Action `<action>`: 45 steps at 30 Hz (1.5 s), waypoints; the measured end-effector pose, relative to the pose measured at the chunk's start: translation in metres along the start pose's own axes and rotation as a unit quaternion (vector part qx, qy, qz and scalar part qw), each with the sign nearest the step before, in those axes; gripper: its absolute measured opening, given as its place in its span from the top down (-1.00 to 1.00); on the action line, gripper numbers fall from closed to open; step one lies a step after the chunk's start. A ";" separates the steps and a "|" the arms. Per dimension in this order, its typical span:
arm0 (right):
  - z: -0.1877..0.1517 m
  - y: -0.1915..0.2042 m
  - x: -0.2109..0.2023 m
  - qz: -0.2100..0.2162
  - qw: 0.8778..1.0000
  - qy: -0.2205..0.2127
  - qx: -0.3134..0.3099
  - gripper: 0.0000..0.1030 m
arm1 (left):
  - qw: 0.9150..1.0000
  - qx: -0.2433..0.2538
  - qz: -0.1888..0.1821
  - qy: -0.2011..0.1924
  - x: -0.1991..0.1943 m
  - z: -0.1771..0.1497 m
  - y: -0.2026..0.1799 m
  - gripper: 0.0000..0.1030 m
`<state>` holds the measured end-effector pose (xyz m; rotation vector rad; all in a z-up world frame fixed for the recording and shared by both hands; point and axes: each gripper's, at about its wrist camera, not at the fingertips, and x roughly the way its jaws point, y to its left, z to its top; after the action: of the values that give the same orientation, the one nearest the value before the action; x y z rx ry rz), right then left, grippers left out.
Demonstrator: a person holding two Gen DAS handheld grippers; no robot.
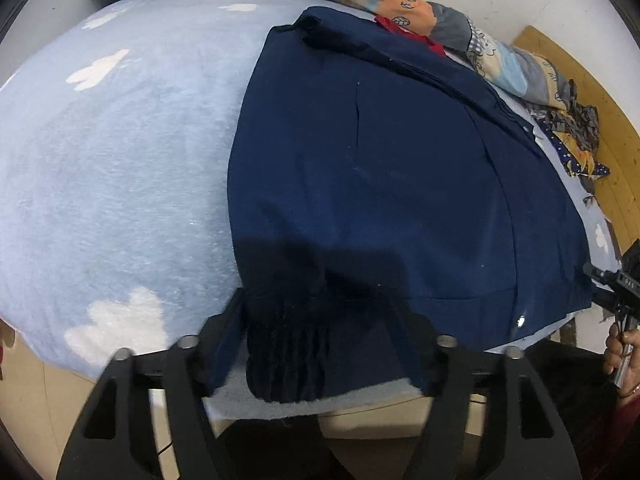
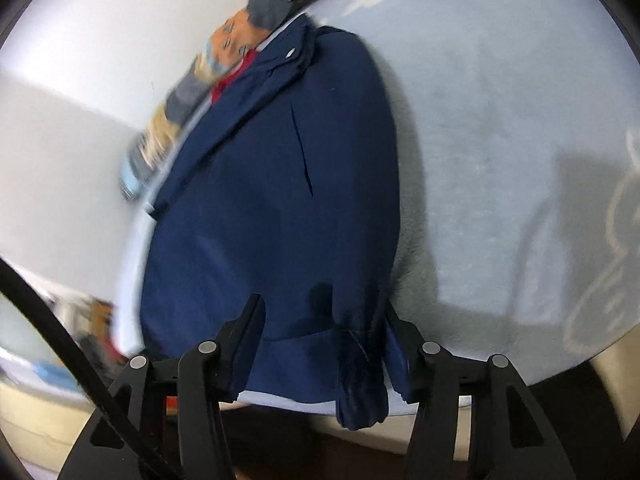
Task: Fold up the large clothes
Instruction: 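Grasp the jacket hem with the left gripper while the right gripper grasps the hem, then lift the hem with both grippers and fold it toward the red collar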
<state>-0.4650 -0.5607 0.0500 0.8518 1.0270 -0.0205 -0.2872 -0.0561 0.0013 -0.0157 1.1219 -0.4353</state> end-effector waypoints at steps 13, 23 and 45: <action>0.002 0.022 0.005 -0.053 0.996 -0.010 -0.069 0.62 | 0.993 0.083 0.075 -0.036 0.008 0.000 -0.037 -0.15; -0.002 0.005 0.022 -0.064 0.997 -0.005 -0.046 0.61 | 0.994 0.084 0.066 -0.039 0.023 0.001 -0.040 -0.95; -0.026 0.037 -0.073 0.063 0.978 -0.172 -0.098 0.72 | 0.972 0.058 0.037 -0.224 -0.077 0.000 -0.055 0.62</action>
<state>-0.5095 -0.5457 0.1220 0.7023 0.6380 0.0392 -0.3335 -0.0801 0.0810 0.0290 0.6502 -0.4040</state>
